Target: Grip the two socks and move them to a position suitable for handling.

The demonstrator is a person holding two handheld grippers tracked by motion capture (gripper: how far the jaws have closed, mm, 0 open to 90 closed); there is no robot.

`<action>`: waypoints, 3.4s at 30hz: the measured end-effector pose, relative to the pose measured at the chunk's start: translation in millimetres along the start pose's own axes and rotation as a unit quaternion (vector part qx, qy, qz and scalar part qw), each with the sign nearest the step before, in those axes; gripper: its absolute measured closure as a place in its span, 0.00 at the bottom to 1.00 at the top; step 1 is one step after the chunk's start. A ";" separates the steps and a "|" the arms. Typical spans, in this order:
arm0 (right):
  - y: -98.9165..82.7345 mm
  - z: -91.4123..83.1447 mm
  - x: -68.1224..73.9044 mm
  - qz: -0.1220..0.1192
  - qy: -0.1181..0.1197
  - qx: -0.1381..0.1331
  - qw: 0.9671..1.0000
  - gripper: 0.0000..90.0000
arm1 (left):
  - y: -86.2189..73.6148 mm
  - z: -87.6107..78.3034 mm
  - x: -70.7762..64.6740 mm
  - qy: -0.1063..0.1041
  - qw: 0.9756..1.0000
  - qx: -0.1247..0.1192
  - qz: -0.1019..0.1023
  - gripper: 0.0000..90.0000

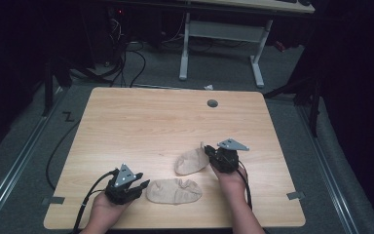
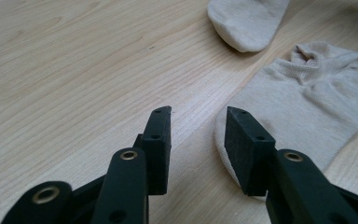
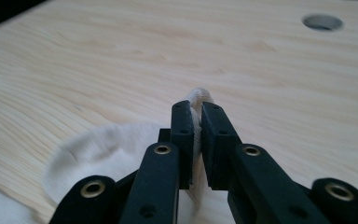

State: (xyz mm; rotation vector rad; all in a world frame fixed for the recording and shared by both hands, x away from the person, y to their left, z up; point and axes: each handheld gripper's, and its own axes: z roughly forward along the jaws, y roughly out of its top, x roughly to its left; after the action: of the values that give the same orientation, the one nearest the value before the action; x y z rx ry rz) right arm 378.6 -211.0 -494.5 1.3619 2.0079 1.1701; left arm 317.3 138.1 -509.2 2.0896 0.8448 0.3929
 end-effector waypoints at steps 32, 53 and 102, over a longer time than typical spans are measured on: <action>-28.8 18.8 21.4 -0.086 0.017 0.100 0.991 0.93 | 4.0 11.4 1.7 0.003 1.000 0.005 0.003 0.62; -27.3 23.4 14.3 -0.038 0.019 0.096 0.994 0.81 | 20.4 61.3 5.1 0.013 0.999 0.020 -0.033 0.93; -47.0 -54.1 59.4 -0.129 0.062 0.038 0.989 0.95 | 10.7 -15.7 -29.1 -0.012 1.000 -0.004 0.007 0.96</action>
State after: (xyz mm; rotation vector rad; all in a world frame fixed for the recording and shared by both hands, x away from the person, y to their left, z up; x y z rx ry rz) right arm 289.1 -186.0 -498.8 1.0465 2.2577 1.0928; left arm 292.3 122.6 -490.7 2.0897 0.8128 0.3785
